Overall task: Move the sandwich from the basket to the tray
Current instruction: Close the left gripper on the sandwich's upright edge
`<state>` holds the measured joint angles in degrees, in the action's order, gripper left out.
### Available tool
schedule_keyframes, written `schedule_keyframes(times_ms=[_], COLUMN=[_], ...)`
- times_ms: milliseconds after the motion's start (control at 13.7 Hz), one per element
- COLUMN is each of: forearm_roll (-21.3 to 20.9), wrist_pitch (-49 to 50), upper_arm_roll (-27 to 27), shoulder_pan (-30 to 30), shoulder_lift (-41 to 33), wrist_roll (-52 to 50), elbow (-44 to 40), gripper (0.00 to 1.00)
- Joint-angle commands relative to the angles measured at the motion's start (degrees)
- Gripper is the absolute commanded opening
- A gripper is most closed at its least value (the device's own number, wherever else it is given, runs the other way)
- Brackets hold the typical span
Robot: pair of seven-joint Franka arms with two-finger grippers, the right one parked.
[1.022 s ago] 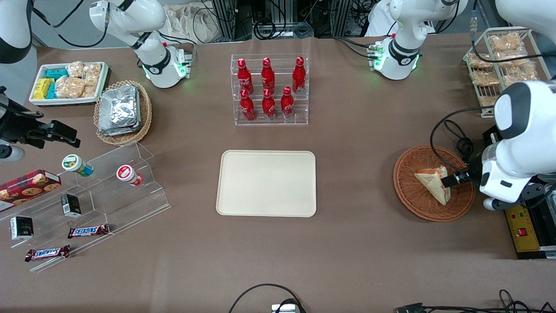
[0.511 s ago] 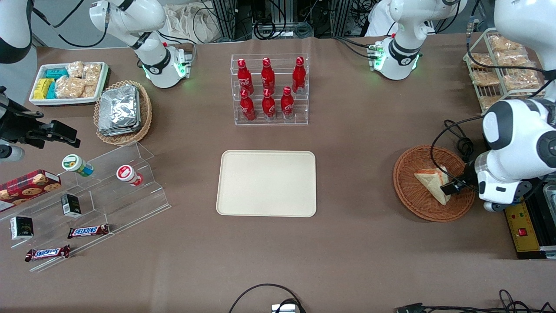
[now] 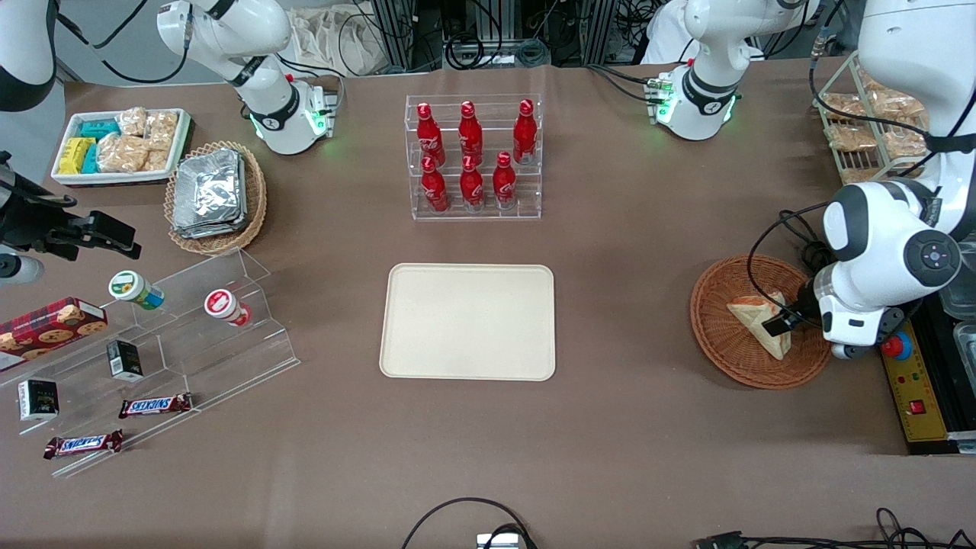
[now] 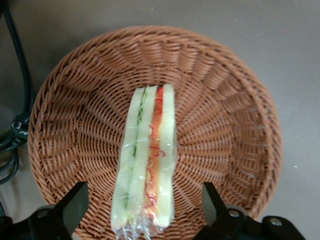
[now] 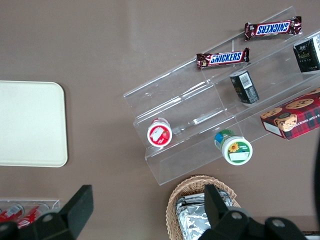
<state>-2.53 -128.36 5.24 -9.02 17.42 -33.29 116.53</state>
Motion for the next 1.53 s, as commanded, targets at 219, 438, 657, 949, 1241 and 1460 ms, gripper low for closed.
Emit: schedule_keyframes(times_ms=[219, 438, 657, 949, 1241, 1460], forearm_roll=[2.2, 3.3, 3.3, 3.3, 3.3, 3.2], wrist_pitch=[-1.5, -2.9, -7.2, -9.0, -8.2, -5.2], upper_arm_roll=[0.4, 0.4, 0.4, 0.3, 0.4, 0.5], shoulder_pan=[-1.4, -1.4, -1.4, -1.4, -1.4, -1.4], shoulder_lift=[0.9, 1.1, 1.4, 2.6, 1.9, 1.1], wrist_roll=[-0.6, -0.6, -0.6, -0.6, -0.6, 0.2], elbow=[1.5, 3.0, 5.5, 5.5, 5.2, 3.7], gripper=[1.00, 1.00, 1.00, 0.86, 0.20, 0.00])
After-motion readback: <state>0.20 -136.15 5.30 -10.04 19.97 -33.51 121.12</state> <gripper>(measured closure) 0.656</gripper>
